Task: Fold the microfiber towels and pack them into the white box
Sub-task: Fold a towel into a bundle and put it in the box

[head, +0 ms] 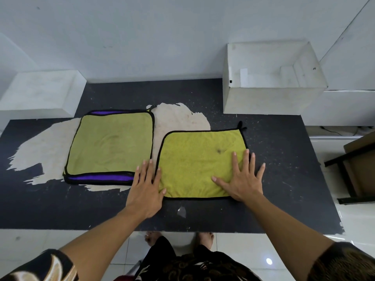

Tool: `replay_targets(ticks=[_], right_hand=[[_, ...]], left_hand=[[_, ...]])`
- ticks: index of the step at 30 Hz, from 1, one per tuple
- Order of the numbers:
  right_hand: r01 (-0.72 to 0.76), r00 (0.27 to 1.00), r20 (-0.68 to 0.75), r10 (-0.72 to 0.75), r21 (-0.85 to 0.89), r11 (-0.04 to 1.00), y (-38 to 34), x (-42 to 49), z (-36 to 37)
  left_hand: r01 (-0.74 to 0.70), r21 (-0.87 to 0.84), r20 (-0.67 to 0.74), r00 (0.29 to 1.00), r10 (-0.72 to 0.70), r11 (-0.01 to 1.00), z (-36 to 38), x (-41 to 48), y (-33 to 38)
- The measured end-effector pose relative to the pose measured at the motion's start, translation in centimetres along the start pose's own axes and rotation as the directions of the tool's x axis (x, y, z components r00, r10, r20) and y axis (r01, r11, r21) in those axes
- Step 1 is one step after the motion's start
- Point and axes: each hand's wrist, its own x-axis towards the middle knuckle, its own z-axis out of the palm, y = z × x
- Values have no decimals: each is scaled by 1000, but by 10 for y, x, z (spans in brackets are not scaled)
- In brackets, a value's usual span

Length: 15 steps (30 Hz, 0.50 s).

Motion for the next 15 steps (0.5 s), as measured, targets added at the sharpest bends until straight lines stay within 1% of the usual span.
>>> replay_targets(ticks=[1, 2, 3, 5, 6, 8, 10, 12, 13, 15], right_hand=[[-22, 1000, -14, 23, 45, 999, 0, -1, -1], [-70, 996, -53, 77, 118, 990, -1, -2, -4], [-140, 980, -110, 164, 203, 969, -2, -5, -9], [-297, 903, -210, 374, 320, 899, -2, -10, -18], [-364, 866, -208, 455, 362, 858, -2, -12, -22], [-476, 830, -90, 550, 400, 784, -2, -13, -26], [-563, 805, 51, 591, 375, 736, 1, -9, -28], [-579, 807, 114, 579, 348, 738, 0, -4, -29], [-579, 809, 132, 574, 355, 734, 2, -2, -30], [-578, 808, 155, 568, 397, 713, 5, 0, -33]], left_hand=[[-8, -25, -5, 1000, 8, 1000, -6, 3, 0], [-20, -46, 13, 1000, 20, 999, -14, 8, 2], [-36, -57, 38, 999, 38, 998, -24, 16, 4], [-83, -49, 47, 995, 86, 995, -49, 40, 15], [-112, -58, 42, 993, 115, 992, -62, 55, 24], [-175, -100, 36, 983, 179, 980, -84, 88, 48], [-215, -169, 9, 976, 219, 962, -106, 123, 83], [-221, -256, 0, 974, 228, 941, -122, 153, 117], [-250, -270, 20, 964, 264, 930, -129, 164, 135], [-371, -259, 100, 908, 407, 892, -136, 180, 166]])
